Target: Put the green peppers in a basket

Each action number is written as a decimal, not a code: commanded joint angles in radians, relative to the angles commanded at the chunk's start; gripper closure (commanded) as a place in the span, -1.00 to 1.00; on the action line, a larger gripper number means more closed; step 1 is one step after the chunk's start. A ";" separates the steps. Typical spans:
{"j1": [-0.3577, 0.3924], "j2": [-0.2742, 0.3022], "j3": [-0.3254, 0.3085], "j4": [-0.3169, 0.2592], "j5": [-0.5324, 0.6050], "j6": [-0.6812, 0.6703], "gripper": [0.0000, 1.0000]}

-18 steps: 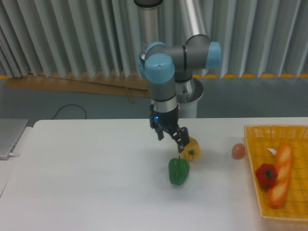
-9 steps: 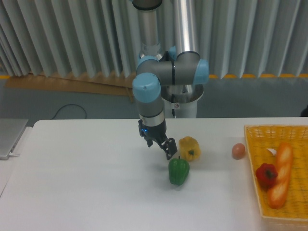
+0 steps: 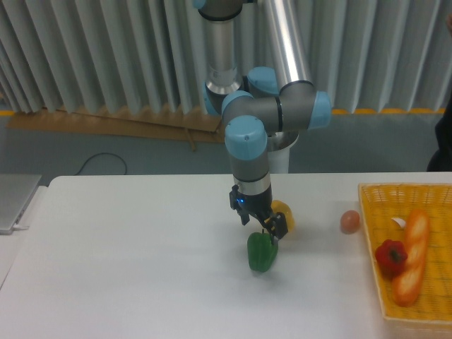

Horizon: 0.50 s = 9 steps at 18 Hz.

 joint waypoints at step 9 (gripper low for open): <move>-0.008 -0.040 0.002 0.043 0.002 -0.029 -1.00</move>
